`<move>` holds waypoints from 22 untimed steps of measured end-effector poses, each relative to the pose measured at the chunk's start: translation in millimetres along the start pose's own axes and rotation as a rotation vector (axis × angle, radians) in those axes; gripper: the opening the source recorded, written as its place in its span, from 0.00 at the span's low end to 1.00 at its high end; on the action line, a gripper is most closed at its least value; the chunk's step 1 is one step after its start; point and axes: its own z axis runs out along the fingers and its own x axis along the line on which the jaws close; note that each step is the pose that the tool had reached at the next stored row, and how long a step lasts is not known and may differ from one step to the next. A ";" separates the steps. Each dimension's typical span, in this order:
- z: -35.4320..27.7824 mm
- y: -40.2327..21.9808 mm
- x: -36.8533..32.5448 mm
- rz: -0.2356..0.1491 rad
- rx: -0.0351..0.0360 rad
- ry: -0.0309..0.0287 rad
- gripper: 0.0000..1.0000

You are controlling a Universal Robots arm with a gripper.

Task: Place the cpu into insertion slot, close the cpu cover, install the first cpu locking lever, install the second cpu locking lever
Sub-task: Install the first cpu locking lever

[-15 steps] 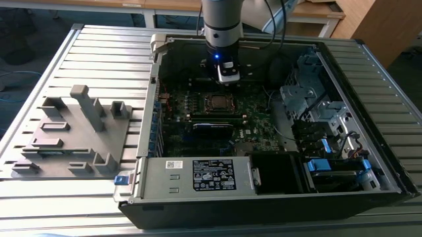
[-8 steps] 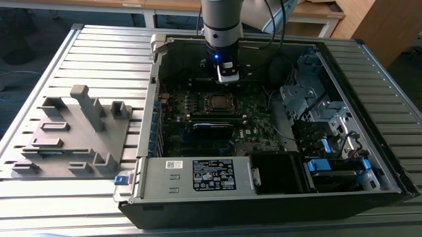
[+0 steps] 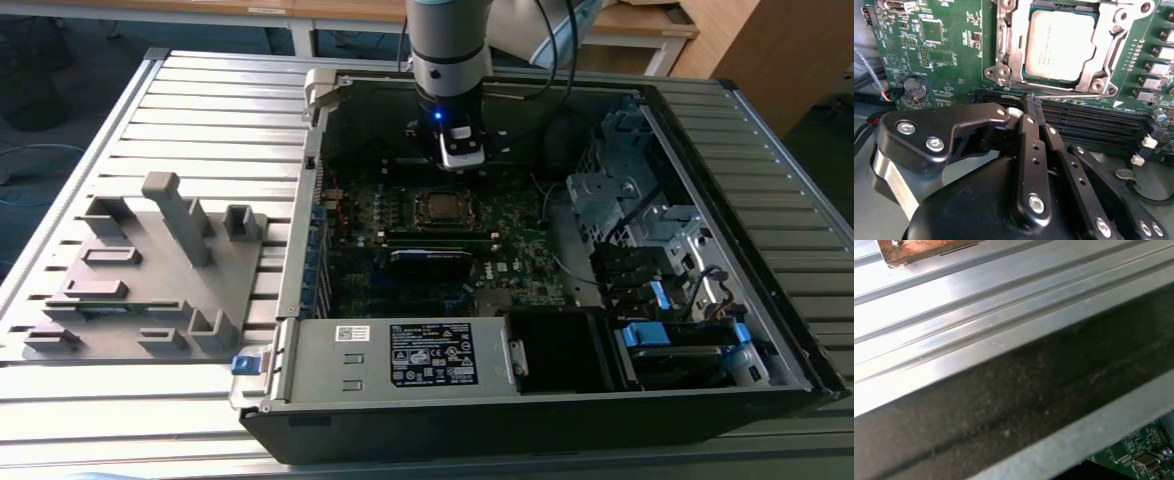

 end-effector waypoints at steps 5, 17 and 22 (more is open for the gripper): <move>0.5 -0.1 0.1 0.000 -0.0024 -0.0032 0.11; 0.8 -1.5 -0.5 -0.002 0.0091 -0.0082 0.11; 0.6 -1.5 -0.5 -0.002 0.0098 -0.0085 0.11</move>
